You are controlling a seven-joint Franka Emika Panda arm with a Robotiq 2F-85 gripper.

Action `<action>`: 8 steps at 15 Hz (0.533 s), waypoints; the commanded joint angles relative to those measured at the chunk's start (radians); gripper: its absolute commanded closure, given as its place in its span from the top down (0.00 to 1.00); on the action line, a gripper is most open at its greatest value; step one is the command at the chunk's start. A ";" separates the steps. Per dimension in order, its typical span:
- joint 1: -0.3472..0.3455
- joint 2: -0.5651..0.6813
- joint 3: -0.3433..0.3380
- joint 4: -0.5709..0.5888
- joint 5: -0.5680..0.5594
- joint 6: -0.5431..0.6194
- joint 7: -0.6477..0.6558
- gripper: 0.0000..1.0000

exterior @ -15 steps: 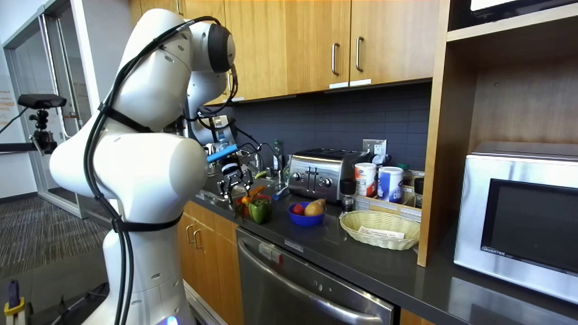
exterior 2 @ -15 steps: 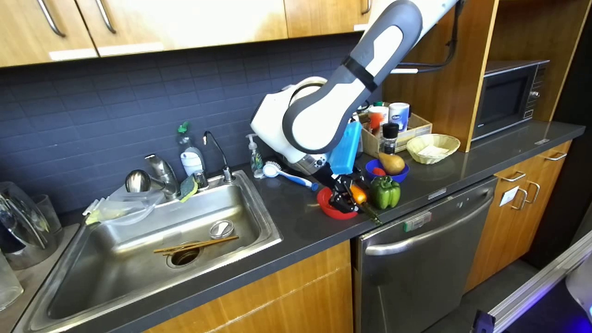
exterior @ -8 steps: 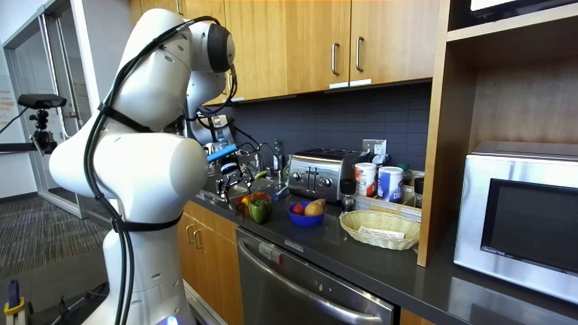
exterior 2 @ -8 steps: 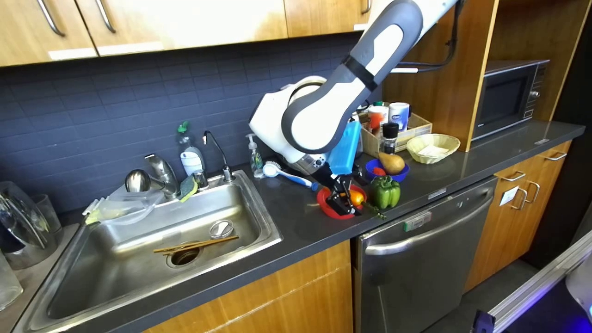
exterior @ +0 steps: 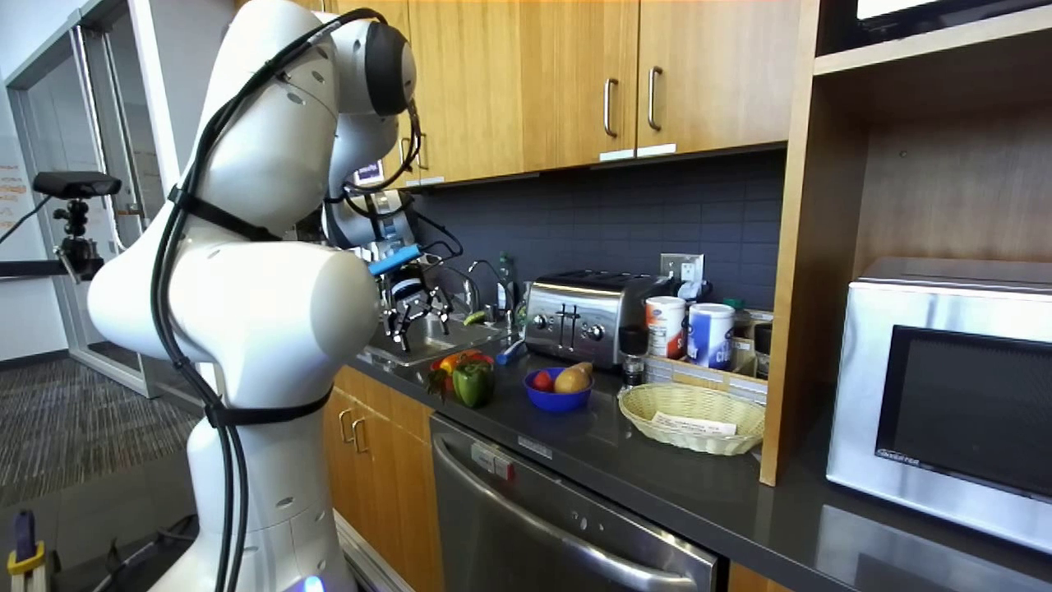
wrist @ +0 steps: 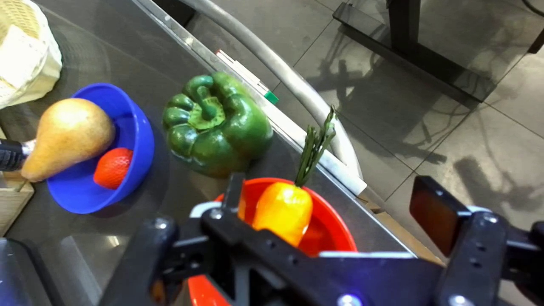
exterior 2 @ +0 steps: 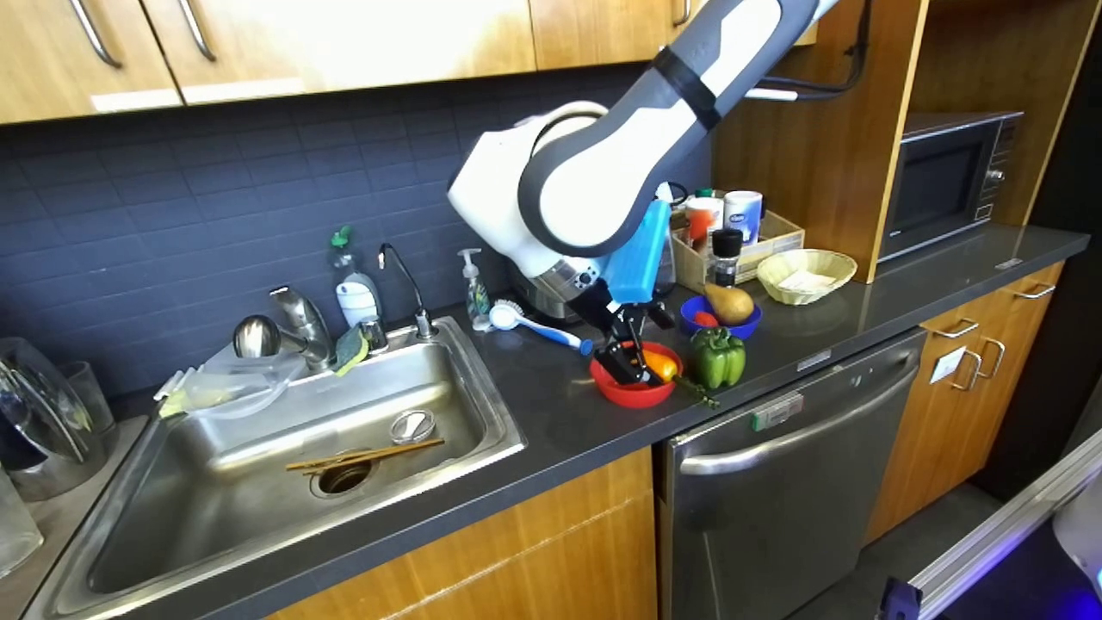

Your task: Pick up the green pepper toy and put it on the kitchen counter

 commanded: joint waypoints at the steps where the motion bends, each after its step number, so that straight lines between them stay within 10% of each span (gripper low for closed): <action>1: -0.018 -0.117 0.009 -0.075 0.022 0.035 0.016 1.00; 8: -0.128 -0.271 -0.021 -0.194 0.084 0.155 0.031 1.00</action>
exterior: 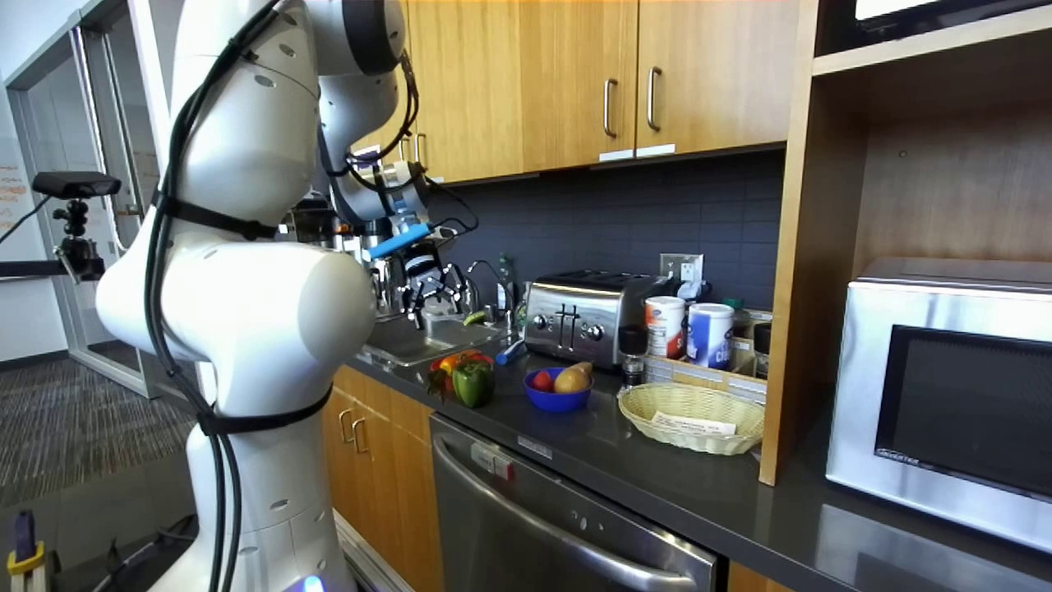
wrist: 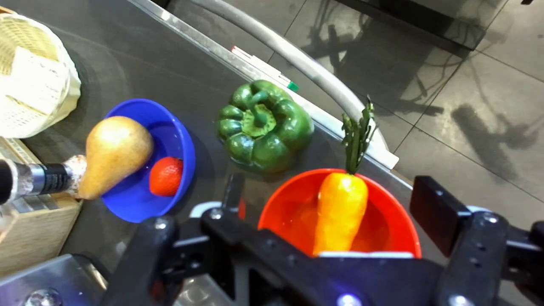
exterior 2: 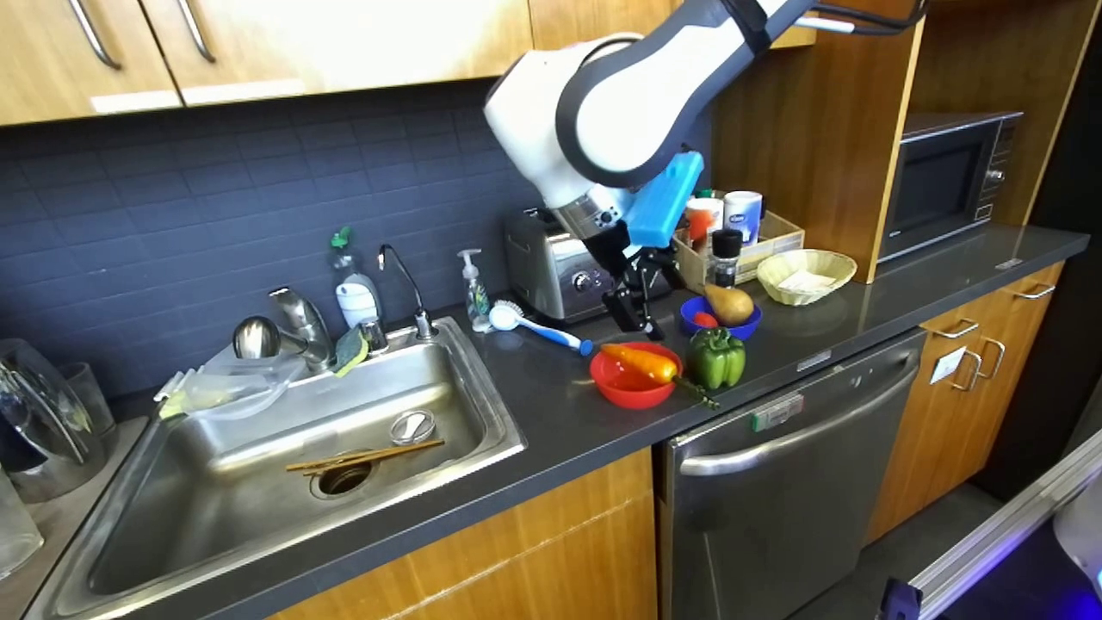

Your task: Pick up the green pepper toy and put it on the kitchen counter

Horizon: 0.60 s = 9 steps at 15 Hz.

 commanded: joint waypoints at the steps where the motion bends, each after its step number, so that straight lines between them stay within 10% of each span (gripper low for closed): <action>1: -0.063 -0.114 -0.019 -0.108 0.047 0.086 0.025 1.00; 9: -0.167 -0.238 -0.060 -0.228 0.073 0.193 0.067 1.00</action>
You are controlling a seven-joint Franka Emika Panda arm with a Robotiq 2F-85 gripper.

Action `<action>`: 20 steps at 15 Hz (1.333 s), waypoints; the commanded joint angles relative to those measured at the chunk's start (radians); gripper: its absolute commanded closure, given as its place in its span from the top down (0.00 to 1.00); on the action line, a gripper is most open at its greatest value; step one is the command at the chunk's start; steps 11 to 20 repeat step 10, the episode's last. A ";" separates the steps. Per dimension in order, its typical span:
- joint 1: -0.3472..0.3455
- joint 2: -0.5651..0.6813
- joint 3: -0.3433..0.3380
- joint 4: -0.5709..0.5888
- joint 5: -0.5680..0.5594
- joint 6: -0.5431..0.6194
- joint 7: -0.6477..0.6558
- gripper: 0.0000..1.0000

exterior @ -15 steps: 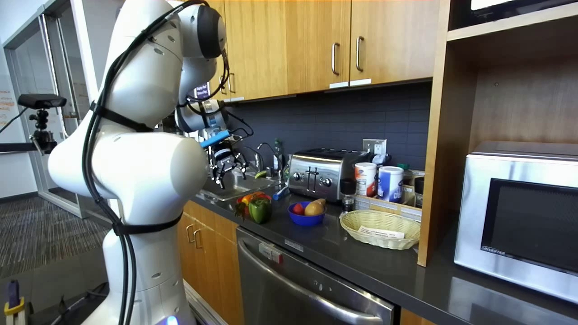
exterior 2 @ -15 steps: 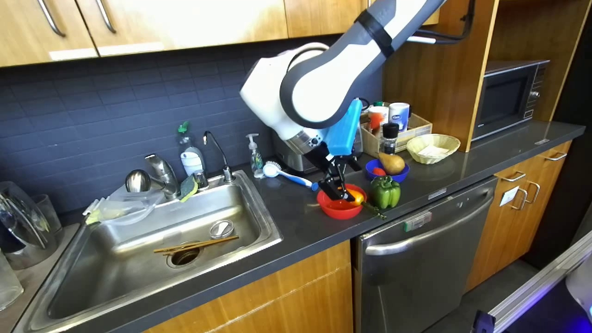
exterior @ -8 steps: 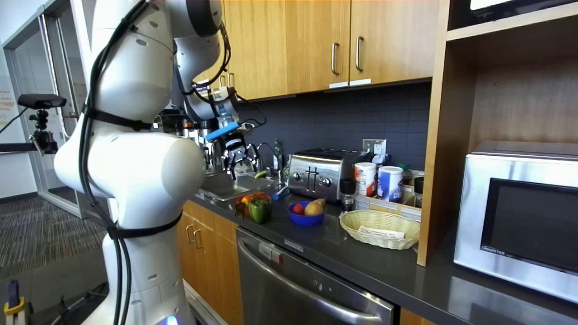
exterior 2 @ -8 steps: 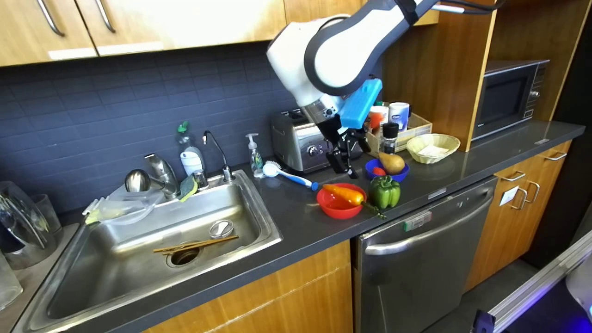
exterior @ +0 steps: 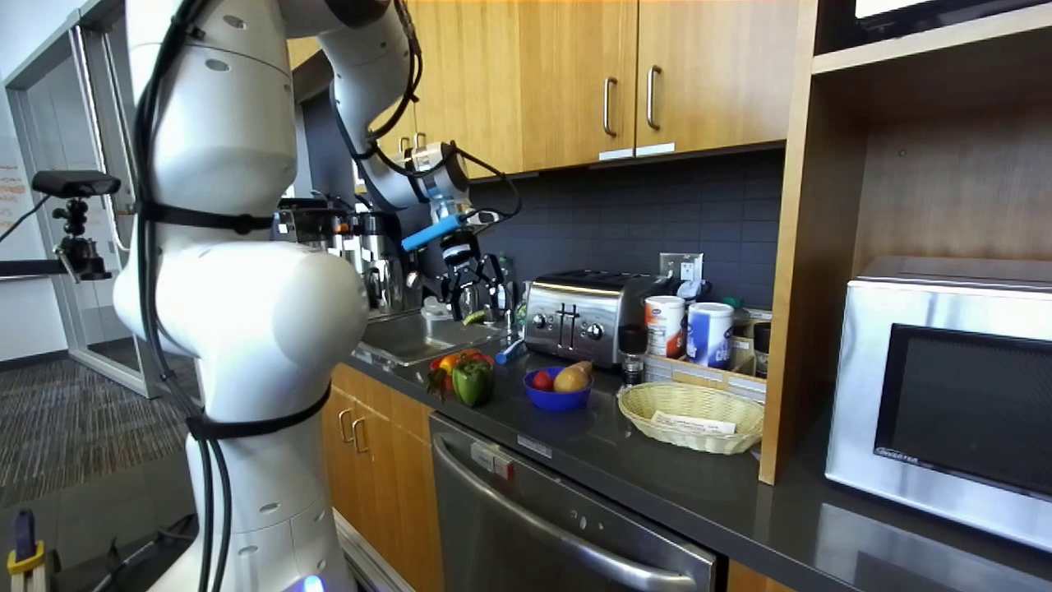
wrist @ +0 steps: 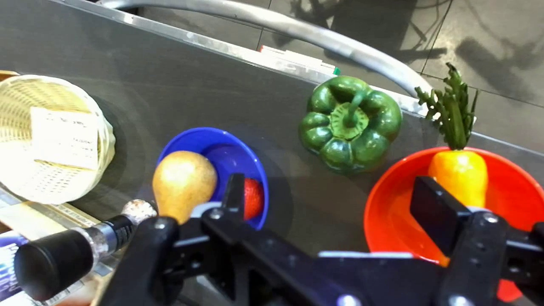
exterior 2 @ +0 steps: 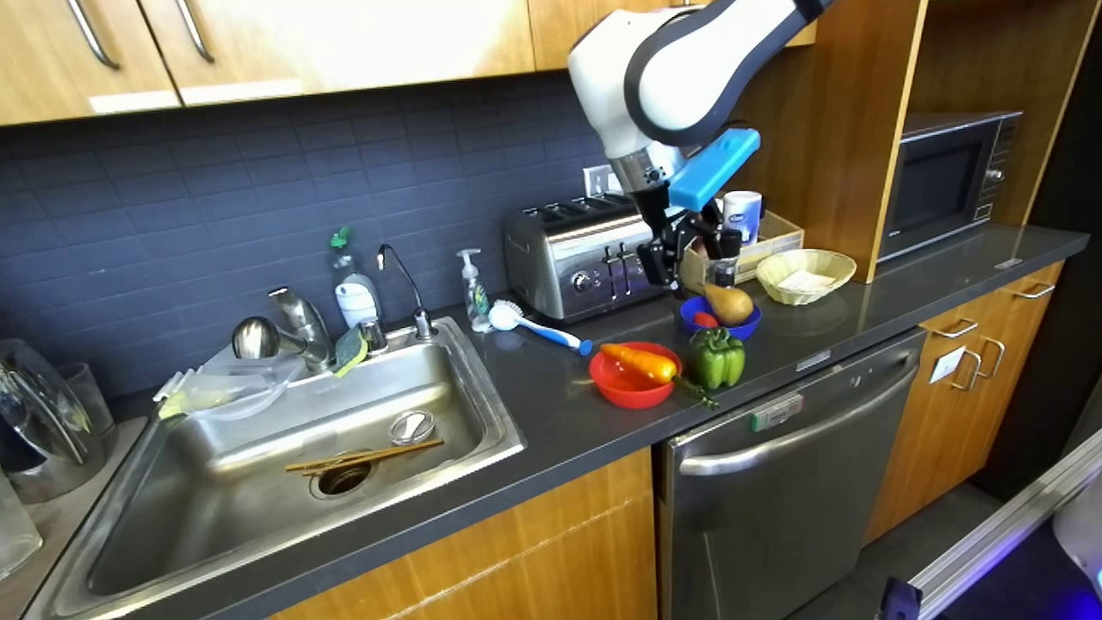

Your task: Pick up the green pepper toy and put it on the kitchen counter

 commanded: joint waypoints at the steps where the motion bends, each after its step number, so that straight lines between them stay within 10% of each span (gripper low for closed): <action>1: -0.031 -0.085 -0.007 -0.085 0.026 0.054 0.021 1.00; 20: -0.061 -0.101 0.000 -0.114 0.006 0.063 0.018 1.00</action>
